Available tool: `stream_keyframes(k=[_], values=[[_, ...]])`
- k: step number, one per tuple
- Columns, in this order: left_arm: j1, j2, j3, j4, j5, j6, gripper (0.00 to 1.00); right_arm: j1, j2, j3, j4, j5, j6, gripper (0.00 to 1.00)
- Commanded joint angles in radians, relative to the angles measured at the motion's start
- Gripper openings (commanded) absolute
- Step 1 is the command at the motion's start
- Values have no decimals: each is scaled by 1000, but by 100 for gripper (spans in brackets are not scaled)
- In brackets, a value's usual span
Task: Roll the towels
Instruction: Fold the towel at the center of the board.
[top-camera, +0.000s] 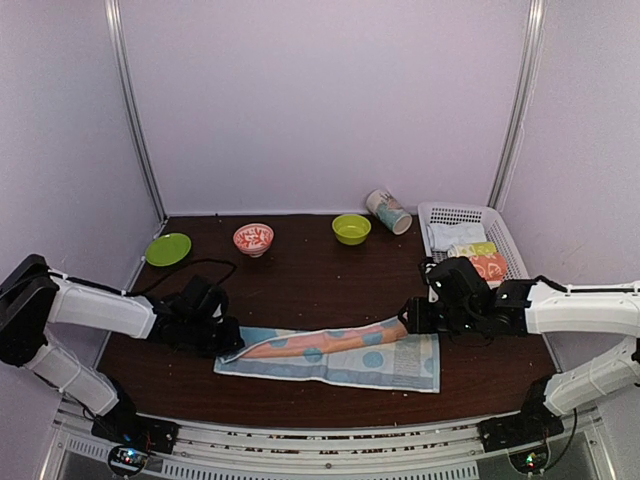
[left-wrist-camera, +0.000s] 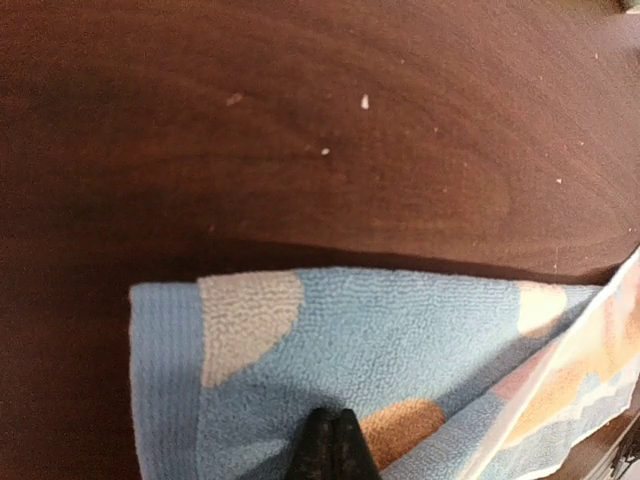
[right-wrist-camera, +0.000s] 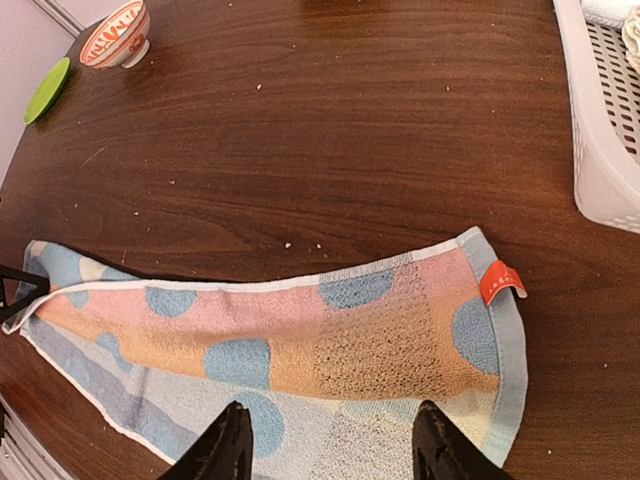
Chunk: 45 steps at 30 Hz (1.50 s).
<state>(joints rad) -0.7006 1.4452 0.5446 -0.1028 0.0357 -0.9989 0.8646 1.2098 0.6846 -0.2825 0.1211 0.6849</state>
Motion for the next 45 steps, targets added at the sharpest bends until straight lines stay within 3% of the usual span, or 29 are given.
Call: stream_keyframes(k=[1, 10, 23, 35, 45], values=[[-4, -67, -151, -165, -64, -100, 0, -1, 75, 95, -68, 74, 10, 55], [-4, -271, -223, -271, -125, -139, 0, -90, 360, 315, -158, 52, -74, 54], [-4, -236, -207, -229, -115, -115, 0, -140, 654, 551, -306, -25, -168, 52], [-4, -232, -213, -208, -109, -109, 0, -159, 739, 570, -313, -7, -183, 48], [-4, -238, -219, -209, -109, -108, 0, -177, 701, 581, -273, -15, -162, 59]])
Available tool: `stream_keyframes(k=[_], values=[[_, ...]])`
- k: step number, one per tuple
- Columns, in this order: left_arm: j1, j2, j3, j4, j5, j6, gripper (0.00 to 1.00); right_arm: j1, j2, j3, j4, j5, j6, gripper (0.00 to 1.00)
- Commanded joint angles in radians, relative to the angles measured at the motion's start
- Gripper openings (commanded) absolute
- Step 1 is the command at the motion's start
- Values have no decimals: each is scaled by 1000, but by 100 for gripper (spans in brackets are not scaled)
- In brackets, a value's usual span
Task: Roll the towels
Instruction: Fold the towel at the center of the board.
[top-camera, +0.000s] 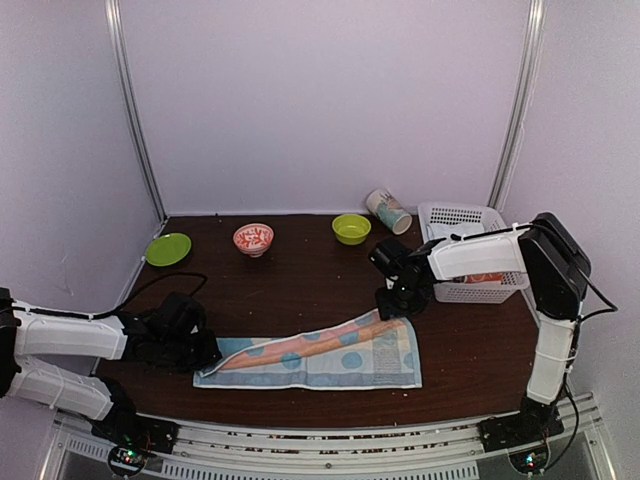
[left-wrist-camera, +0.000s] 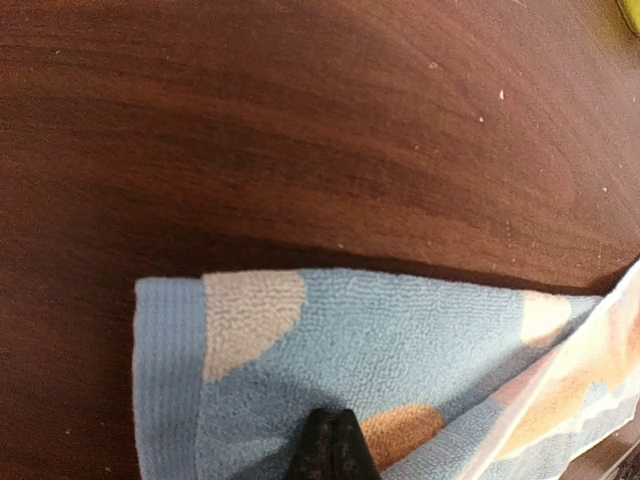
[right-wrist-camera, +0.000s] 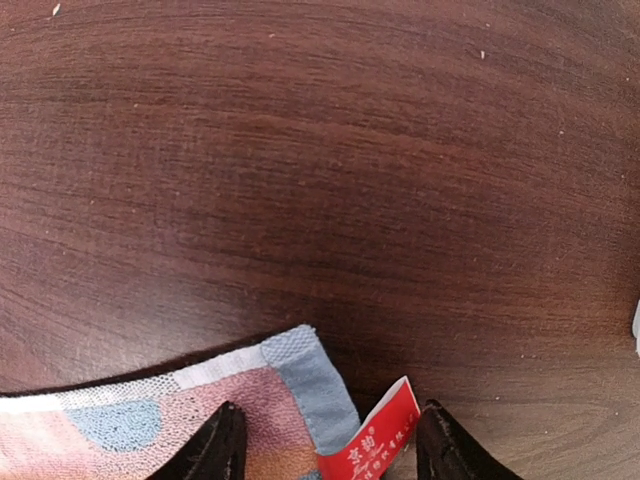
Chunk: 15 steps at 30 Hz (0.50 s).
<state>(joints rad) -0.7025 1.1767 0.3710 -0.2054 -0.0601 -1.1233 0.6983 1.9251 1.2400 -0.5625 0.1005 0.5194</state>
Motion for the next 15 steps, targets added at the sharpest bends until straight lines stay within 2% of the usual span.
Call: stream_keyframes(k=[1, 10, 15], values=[[-2, 31, -46, -106, -13, 17, 0, -12, -10, 32, 3, 4, 4, 59], [-2, 37, -41, -106, -12, 17, 0, -25, -21, 32, 61, -23, 17, 60], [-2, 41, -39, -103, -12, 19, 0, -35, 16, 77, 26, -17, 20, 58]])
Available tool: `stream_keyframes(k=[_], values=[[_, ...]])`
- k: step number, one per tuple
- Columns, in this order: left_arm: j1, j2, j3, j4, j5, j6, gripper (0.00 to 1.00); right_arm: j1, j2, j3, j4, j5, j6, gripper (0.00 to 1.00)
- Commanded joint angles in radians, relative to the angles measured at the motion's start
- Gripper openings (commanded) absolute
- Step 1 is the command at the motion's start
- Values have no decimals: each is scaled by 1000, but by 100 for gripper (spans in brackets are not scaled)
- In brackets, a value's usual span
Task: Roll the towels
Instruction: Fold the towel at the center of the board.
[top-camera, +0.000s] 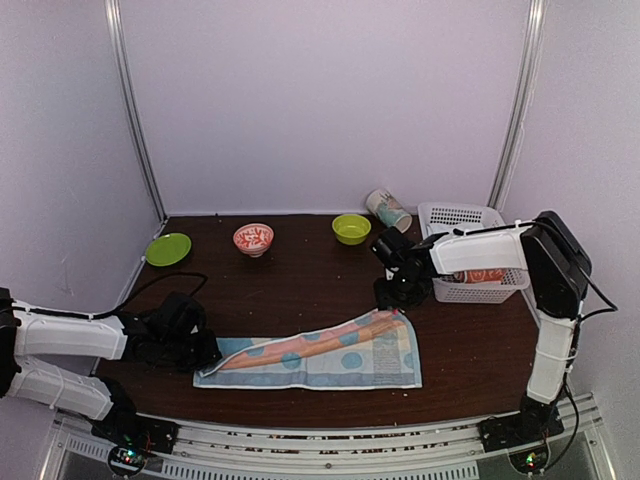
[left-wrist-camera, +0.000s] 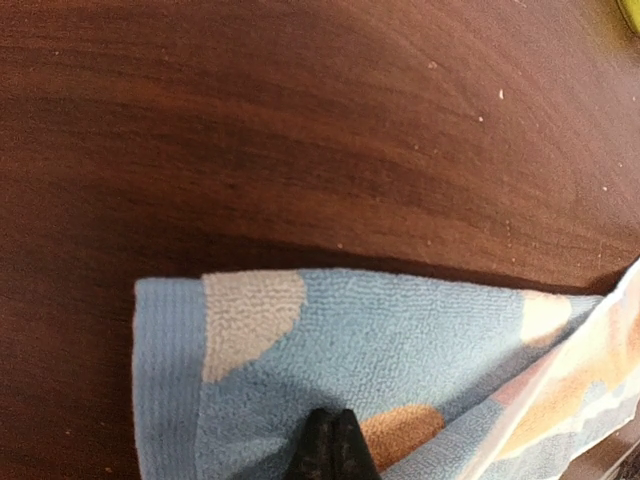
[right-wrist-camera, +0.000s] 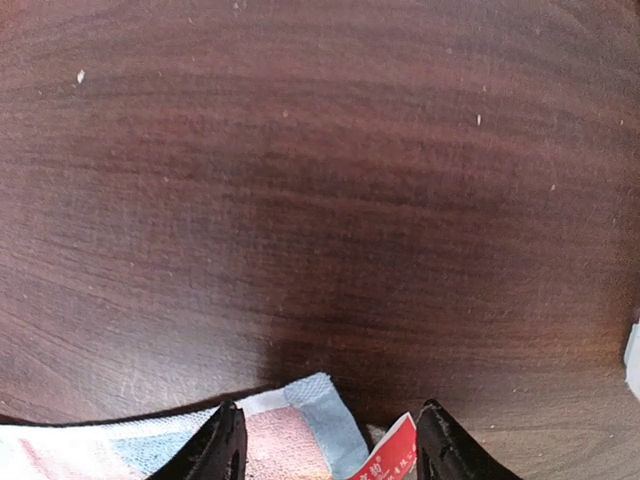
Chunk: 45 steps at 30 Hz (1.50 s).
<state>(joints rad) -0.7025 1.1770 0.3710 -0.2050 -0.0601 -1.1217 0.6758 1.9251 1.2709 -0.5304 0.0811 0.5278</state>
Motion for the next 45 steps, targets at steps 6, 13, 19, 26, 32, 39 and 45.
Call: stream_keyframes(k=[6, 13, 19, 26, 32, 39, 45], values=[[-2, 50, -35, -93, -9, 19, 0, -21, 55, 47, -9, 2, 17, 50], [-3, 50, -35, -95, -7, 23, 0, -23, 80, 24, -12, -11, 15, 41], [-2, 46, -35, -97, -7, 23, 0, -23, 66, -11, 10, -33, 18, 12], [-2, 46, -35, -100, -7, 19, 0, -22, -45, -59, 61, -43, 20, 0], [-2, 52, -35, -99, -11, 13, 0, -22, -209, -145, 191, -100, 9, 0], [-2, 71, -37, -88, -7, 11, 0, -15, -366, -281, 281, -164, -7, 0], [-2, 84, -31, -85, -4, 13, 0, 7, -479, -399, 315, -203, -13, 0]])
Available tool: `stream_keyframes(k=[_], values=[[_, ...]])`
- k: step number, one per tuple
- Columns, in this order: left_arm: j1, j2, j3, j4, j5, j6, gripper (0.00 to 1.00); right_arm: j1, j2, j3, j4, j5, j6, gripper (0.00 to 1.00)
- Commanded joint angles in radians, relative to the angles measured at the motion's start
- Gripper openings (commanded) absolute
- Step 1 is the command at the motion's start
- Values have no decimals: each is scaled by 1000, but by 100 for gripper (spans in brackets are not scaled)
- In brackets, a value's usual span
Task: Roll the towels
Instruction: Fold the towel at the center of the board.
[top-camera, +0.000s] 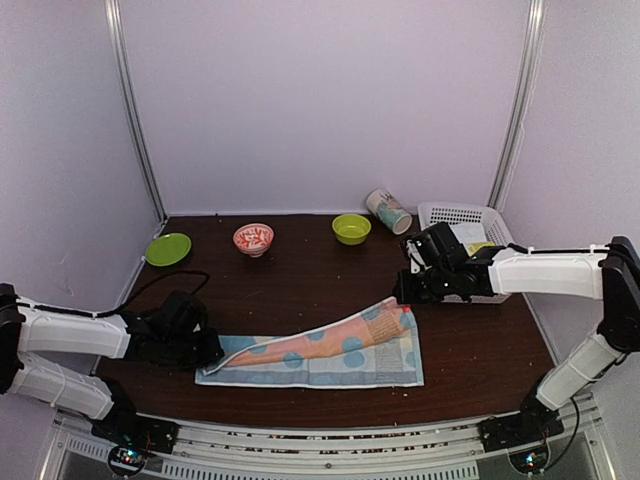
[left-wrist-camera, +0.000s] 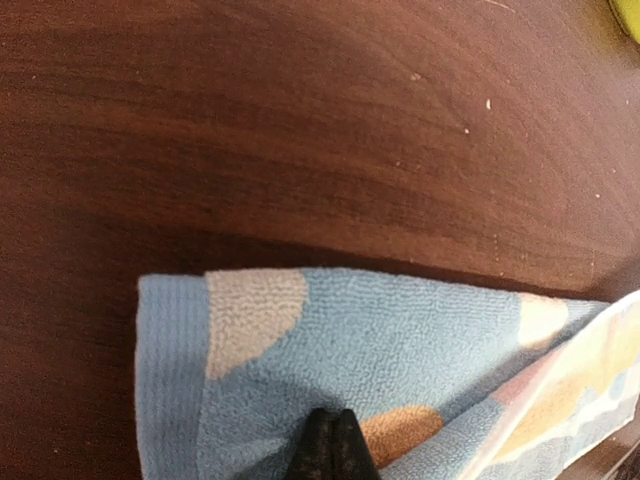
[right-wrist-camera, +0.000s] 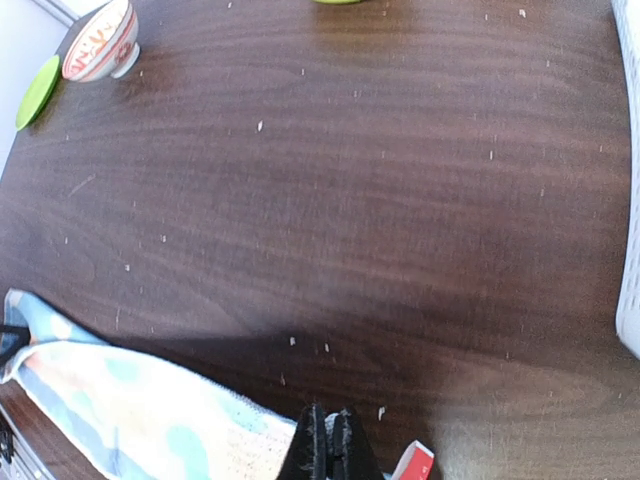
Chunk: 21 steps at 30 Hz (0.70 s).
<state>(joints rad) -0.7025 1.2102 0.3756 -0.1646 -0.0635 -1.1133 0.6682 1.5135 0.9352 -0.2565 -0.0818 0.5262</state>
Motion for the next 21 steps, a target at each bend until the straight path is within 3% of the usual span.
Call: stream_keyframes(k=[1, 11, 21], values=[[-2, 53, -35, -125, 1, 5, 0, 19, -85, -81, 41, -45, -10, 0], [-2, 87, -25, -118, 7, 8, 0, 109, -294, -257, -6, -71, 33, 0], [-2, 88, -27, -119, 9, 9, 0, 237, -363, -279, -147, -127, 13, 0]])
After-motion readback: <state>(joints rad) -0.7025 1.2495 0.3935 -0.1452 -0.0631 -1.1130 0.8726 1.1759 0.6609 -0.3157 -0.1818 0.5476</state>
